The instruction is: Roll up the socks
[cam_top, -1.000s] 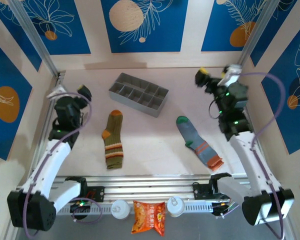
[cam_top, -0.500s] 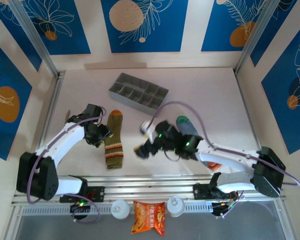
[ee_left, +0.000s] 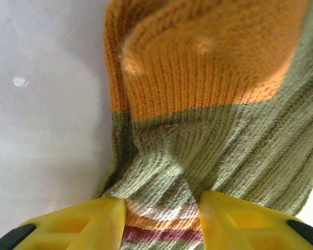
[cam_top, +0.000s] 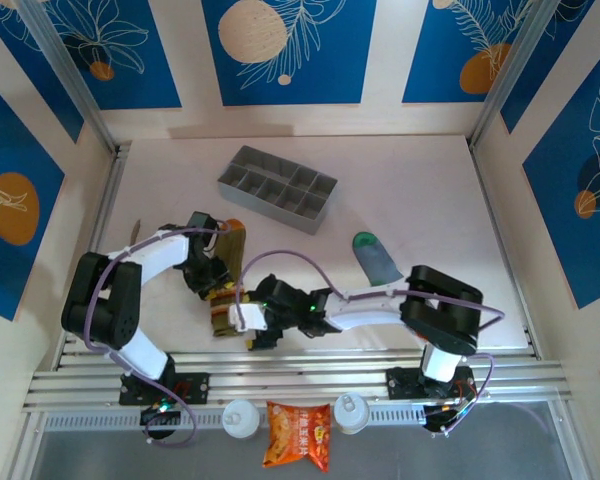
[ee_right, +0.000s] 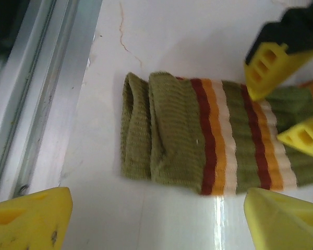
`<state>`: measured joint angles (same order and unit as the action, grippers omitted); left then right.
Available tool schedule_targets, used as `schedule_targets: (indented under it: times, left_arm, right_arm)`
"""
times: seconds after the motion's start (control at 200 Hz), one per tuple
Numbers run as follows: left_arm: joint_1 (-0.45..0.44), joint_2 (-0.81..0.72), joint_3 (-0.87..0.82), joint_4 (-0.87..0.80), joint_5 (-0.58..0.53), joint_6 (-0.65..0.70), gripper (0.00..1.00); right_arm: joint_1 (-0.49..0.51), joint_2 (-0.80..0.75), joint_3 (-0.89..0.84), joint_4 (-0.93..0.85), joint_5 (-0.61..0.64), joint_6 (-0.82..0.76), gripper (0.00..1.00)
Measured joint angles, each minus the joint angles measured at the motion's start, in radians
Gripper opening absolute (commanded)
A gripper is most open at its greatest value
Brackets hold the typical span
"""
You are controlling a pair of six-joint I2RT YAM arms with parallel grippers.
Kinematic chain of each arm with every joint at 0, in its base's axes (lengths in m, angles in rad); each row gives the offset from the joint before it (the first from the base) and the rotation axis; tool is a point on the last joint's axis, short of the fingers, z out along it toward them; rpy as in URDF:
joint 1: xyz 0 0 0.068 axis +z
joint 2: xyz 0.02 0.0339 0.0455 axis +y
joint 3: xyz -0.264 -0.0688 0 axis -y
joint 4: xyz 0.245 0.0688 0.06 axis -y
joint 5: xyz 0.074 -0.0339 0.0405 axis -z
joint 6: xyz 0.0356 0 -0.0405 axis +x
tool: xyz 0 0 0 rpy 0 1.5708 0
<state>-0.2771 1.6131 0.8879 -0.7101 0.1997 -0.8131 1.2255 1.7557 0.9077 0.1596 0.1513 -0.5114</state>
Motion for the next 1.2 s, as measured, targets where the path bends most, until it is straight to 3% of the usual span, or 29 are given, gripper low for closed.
schedule_targets:
  times: [0.245,0.575,0.735,0.835,0.97,1.07,1.201]
  left_arm:
    - [0.000,0.019,0.028,-0.011,0.003,0.039,0.44]
    - [0.000,0.034,0.045,-0.008,0.006,0.064,0.44]
    - [0.000,0.034,0.045,-0.009,0.006,0.064,0.44]
    - [0.000,0.031,0.050,-0.009,0.006,0.063,0.47]
    - [0.000,-0.013,0.062,-0.016,0.002,0.043,0.59]
    - [0.000,-0.097,0.081,-0.048,-0.021,0.007,0.66]
    - [0.003,-0.251,0.090,-0.111,-0.063,-0.074,0.67]
  right_arm:
    - [0.039,0.110,0.075,0.029,0.047,-0.116,0.65]
    - [0.053,0.153,0.081,0.039,0.108,-0.124,0.43]
    - [0.050,0.179,0.113,0.027,0.120,-0.097,0.24]
    - [0.037,0.189,0.135,0.001,0.124,-0.076,0.17]
    - [0.022,0.190,0.159,-0.040,0.122,-0.034,0.06]
    - [0.018,0.190,0.169,-0.062,0.110,0.008,0.01]
    - [0.007,0.190,0.185,-0.098,0.080,0.076,0.00]
